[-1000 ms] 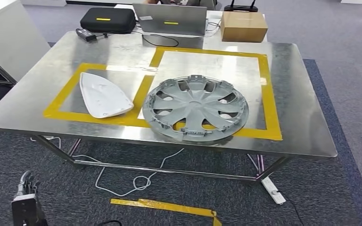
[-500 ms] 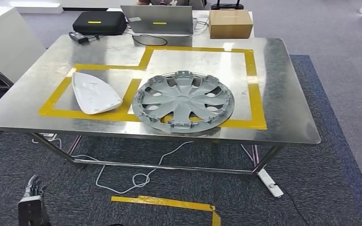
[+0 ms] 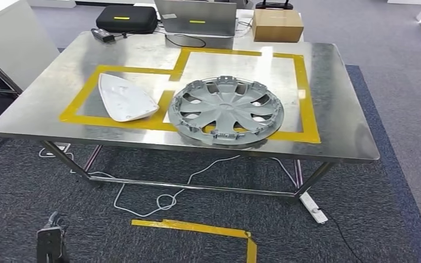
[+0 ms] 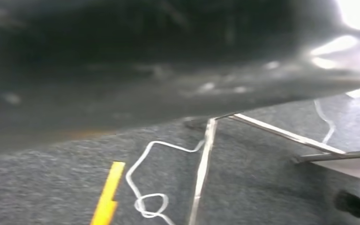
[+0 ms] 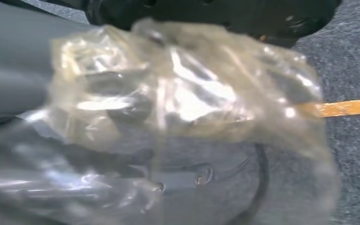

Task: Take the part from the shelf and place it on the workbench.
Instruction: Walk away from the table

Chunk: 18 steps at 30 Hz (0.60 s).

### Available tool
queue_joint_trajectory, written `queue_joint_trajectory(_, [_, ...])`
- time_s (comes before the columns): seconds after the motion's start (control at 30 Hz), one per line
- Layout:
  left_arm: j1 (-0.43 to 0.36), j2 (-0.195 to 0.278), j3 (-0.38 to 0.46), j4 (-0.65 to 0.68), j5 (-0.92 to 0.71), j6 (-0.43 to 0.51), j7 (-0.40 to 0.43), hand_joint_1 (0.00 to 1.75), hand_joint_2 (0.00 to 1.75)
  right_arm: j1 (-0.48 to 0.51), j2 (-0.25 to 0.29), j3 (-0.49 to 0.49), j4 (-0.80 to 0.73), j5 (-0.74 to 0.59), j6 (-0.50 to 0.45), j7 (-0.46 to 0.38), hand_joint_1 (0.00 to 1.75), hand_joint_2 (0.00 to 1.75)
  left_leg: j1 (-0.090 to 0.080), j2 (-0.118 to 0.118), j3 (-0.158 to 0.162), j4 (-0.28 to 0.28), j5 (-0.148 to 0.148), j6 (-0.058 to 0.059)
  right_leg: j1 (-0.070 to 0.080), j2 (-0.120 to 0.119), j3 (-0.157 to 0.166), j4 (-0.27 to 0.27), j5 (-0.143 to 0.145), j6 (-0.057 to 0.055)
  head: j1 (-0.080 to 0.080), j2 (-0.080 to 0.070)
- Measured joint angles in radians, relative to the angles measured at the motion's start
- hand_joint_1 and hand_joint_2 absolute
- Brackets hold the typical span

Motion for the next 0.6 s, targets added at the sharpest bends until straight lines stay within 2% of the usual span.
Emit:
queue_joint_trajectory(0.03, [-0.003,0.003,0.001,0.018,-0.005,0.004,0.000,0.00,0.00,0.000,0.000,0.000,0.000,-0.001,0.001,0.001,0.00,0.00,-0.001,0.001,-0.011,0.001,0.008,0.002,0.000,0.000,-0.020,0.067,-0.038,0.002,0.001,0.000])
queue_joint_trajectory(0.07, [-0.005,0.006,0.002,0.036,-0.010,0.007,-0.001,0.00,0.00,0.000,0.000,0.000,-0.001,-0.001,0.001,0.001,0.00,0.00,-0.003,0.002,-0.023,0.001,0.016,0.002,-0.001,0.000,-0.031,0.117,-0.059,0.004,0.001,0.000])
queue_joint_trajectory(0.1, [-0.007,0.008,0.003,0.054,-0.013,0.009,-0.002,0.00,0.00,0.000,0.000,0.000,-0.001,-0.002,0.001,0.002,0.00,0.00,-0.003,0.003,-0.034,0.002,0.025,0.001,-0.001,0.000,-0.026,0.135,-0.060,0.004,0.001,0.000])
queue_joint_trajectory(0.13, [-0.010,0.011,0.004,0.071,-0.016,0.010,-0.003,0.00,0.00,0.001,0.000,0.000,-0.001,-0.002,0.001,0.003,0.00,0.00,-0.004,0.003,-0.044,0.002,0.032,-0.001,-0.001,0.000,0.001,0.110,-0.041,0.004,0.001,0.000])
queue_joint_trajectory(0.2, [-0.017,0.017,0.007,0.106,-0.019,0.012,-0.003,0.00,0.00,0.000,0.000,0.000,-0.002,-0.002,0.002,0.005,0.00,0.00,-0.005,0.004,-0.059,0.003,0.047,-0.007,0.000,-0.001,0.099,-0.028,0.013,0.000,0.001,0.000])
queue_joint_trajectory(0.23, [-0.022,0.020,0.008,0.122,-0.021,0.013,-0.004,0.00,0.00,-0.002,0.000,0.000,-0.003,-0.002,0.003,0.006,0.00,0.00,-0.006,0.004,-0.066,0.005,0.053,-0.012,0.001,0.000,0.150,-0.105,0.029,-0.004,0.001,0.000])
queue_joint_trajectory(0.27, [-0.026,0.024,0.008,0.137,-0.022,0.014,-0.004,0.00,0.00,-0.004,0.000,0.000,-0.004,-0.002,0.003,0.007,0.00,0.00,-0.007,0.004,-0.071,0.006,0.061,-0.017,0.002,0.000,0.180,-0.159,0.036,-0.007,0.000,0.000])
queue_joint_trajectory(0.3, [-0.030,0.027,0.008,0.149,-0.022,0.016,-0.004,0.00,0.00,-0.004,0.000,0.000,-0.005,-0.002,0.003,0.008,0.00,0.00,-0.008,0.004,-0.074,0.008,0.068,-0.022,0.003,0.001,0.195,-0.188,0.036,-0.011,0.000,0.000])
queue_joint_trajectory(0.37, [-0.036,0.034,0.009,0.172,-0.028,0.018,-0.004,0.00,0.00,-0.002,0.000,0.001,-0.007,-0.002,0.004,0.009,0.00,0.00,-0.007,0.004,-0.078,0.007,0.081,-0.034,0.004,0.000,0.184,-0.194,0.043,-0.024,0.000,0.000])
queue_joint_trajectory(0.4, [-0.038,0.038,0.009,0.184,-0.032,0.019,-0.004,0.00,0.00,-0.001,0.000,0.000,-0.007,-0.001,0.005,0.009,0.00,0.00,-0.006,0.003,-0.082,0.013,0.074,-0.040,0.003,-0.001,0.178,-0.194,0.050,-0.033,0.000,0.000])
queue_joint_trajectory(0.43, [-0.040,0.042,0.009,0.197,-0.036,0.021,-0.004,0.00,0.00,0.000,0.001,0.000,-0.008,-0.001,0.006,0.010,0.00,0.00,-0.004,0.002,-0.089,0.032,0.049,-0.046,0.002,-0.003,0.171,-0.195,0.059,-0.043,-0.003,0.000])
queue_joint_trajectory(0.47, [-0.044,0.047,0.009,0.212,-0.038,0.023,-0.004,0.00,0.00,0.000,0.001,0.000,-0.009,0.000,0.008,0.010,0.00,0.00,-0.002,0.000,-0.101,0.070,0.007,-0.052,0.000,-0.005,0.162,-0.196,0.068,-0.051,-0.005,0.000])
queue_joint_trajectory(0.53, [-0.053,0.055,0.010,0.246,-0.039,0.029,-0.004,0.00,0.00,0.000,0.001,0.000,-0.011,0.001,0.010,0.010,0.00,0.00,0.002,-0.001,-0.131,0.197,-0.096,-0.061,0.001,-0.007,0.141,-0.195,0.085,-0.058,-0.010,0.000])
queue_joint_trajectory(0.57, [-0.057,0.058,0.011,0.262,-0.039,0.032,-0.004,0.00,0.00,0.001,0.001,0.000,-0.012,0.002,0.011,0.010,0.00,0.00,0.004,-0.001,-0.140,0.255,-0.126,-0.064,0.002,-0.008,0.130,-0.193,0.094,-0.057,-0.010,0.000])
queue_joint_trajectory(0.6, [-0.061,0.062,0.013,0.276,-0.039,0.034,-0.004,0.00,0.00,0.000,0.001,0.000,-0.013,0.002,0.011,0.010,0.00,0.00,0.005,-0.001,-0.136,0.289,-0.133,-0.065,0.003,-0.008,0.119,-0.190,0.101,-0.057,-0.009,0.000])
